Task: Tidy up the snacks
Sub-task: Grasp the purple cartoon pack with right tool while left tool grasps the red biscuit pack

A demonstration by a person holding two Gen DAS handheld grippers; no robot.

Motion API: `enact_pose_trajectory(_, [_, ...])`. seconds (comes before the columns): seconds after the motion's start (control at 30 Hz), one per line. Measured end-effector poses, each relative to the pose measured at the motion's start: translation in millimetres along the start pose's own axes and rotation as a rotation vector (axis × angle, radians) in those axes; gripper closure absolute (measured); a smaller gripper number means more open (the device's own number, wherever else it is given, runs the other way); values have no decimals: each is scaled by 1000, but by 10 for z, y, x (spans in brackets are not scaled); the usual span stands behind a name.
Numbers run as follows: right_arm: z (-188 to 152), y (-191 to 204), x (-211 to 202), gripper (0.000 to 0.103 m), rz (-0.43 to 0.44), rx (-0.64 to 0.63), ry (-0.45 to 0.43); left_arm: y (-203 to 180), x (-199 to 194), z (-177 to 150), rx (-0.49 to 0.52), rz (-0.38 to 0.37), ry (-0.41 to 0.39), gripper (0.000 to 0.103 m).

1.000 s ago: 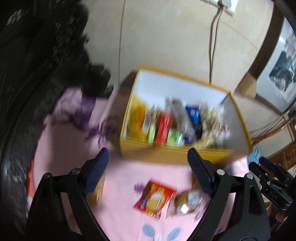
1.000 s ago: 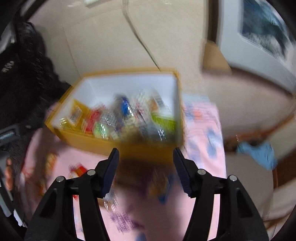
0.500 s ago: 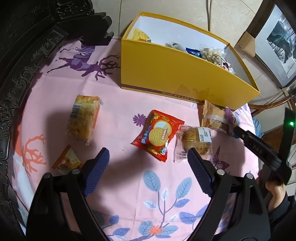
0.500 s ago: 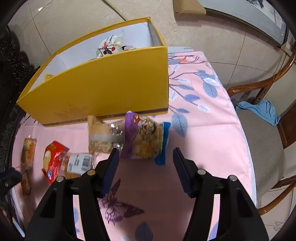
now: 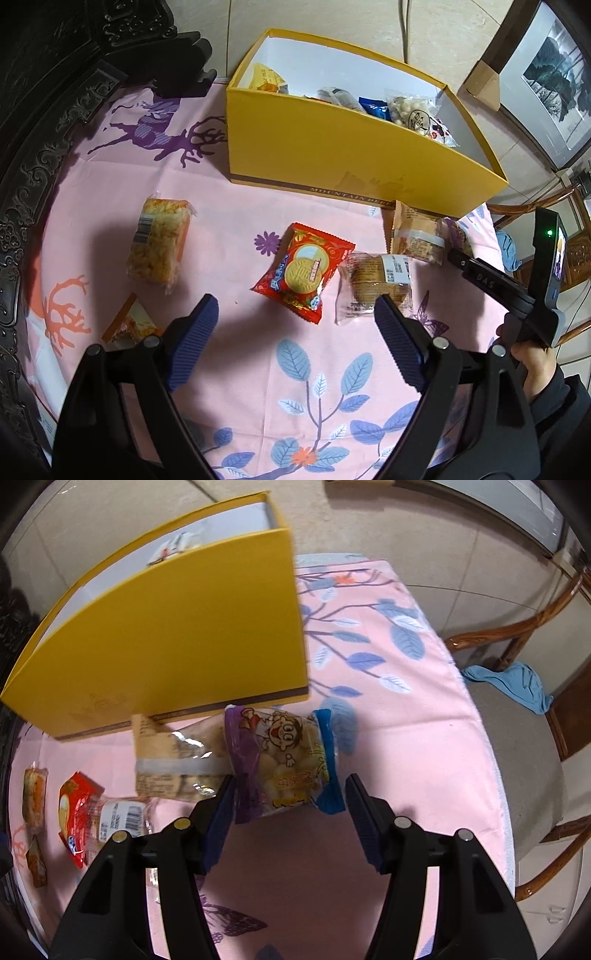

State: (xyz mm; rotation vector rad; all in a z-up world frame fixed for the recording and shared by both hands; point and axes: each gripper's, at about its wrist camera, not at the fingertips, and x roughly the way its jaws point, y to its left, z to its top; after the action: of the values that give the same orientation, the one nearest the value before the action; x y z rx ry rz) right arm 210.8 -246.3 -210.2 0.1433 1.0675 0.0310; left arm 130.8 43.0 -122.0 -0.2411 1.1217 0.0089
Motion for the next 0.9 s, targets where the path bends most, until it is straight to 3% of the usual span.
enact_pose_trajectory(0.17, [74,-12,142,42,-19,-2,36,15,15,12,-3,-2,5,15])
enact_pose_trajectory(0.27, [99,29,198,42,-51,-35,15,30,27,14,-2,0,10,15])
enact_pose_trajectory(0.4, [63,73,180,69,-44,-99,-15,50,56,7,-8,1,18,15])
enact_pose_trajectory(0.73, [-333,130,-87,70,38,-115,42,53,229,3,-5,-9,43,15])
enact_pose_trajectory(0.9, [-630,246,-219,70,67,-142,79,-18,465,60,52,3,35,15])
